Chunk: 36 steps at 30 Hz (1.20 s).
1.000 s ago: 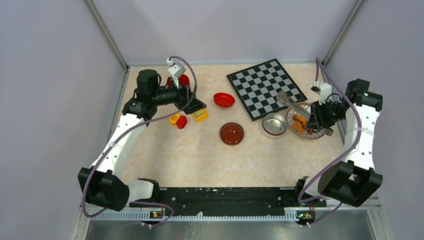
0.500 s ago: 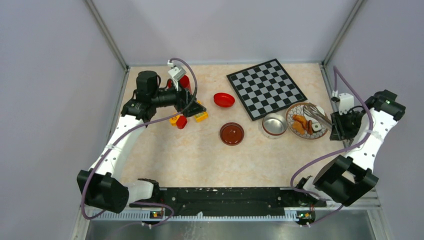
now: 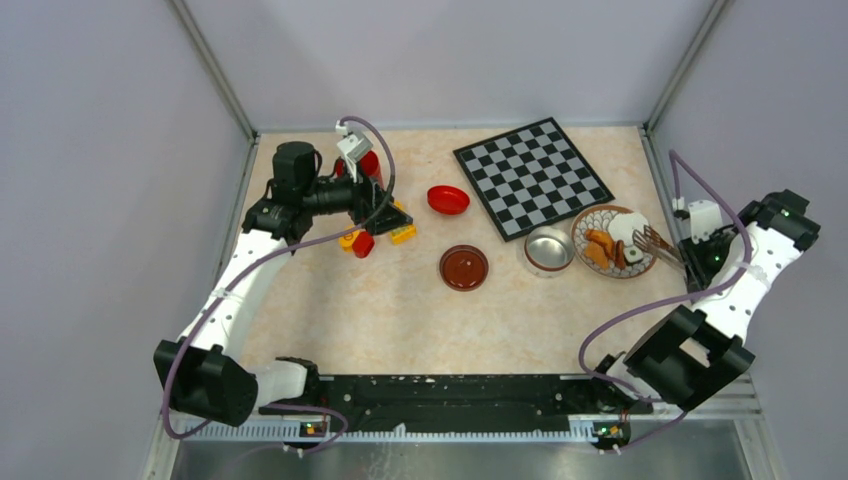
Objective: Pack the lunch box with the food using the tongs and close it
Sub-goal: Pick up the fake food from the plate.
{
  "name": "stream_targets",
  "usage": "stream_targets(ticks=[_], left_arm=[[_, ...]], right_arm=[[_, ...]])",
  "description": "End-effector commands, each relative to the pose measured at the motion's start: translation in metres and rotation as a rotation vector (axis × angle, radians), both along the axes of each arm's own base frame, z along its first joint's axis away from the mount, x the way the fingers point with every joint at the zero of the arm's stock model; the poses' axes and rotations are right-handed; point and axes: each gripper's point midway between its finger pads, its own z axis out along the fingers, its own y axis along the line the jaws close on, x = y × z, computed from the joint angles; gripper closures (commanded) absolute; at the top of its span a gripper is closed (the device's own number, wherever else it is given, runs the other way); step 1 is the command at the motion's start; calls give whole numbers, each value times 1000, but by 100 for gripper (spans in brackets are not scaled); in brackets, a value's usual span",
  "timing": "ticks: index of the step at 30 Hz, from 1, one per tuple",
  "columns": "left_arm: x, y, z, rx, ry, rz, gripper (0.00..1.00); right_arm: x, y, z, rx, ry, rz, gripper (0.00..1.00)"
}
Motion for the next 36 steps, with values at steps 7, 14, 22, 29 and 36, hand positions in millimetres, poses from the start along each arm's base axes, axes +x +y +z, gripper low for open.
stream_targets(ticks=[7,14,22,29,36], left_arm=[[-7,0,13,-8,-39,-31,1],[-6,0,11,-7,-32,-33,1],[-6,0,11,-9,-26,-34,1],[-5,0,10,-8,-21,-35,1],[-6,0,10,-8,-20,-36,1]], right_arm=[[-11,-28,-12,-168,31,61,67],[-8,-34,-18,-187,28,50,64],[-6,-33,-27,-164,39,47,62],[-4,-31,-34,-169,53,62,62],[3,-25,-40,-176,57,82,62]])
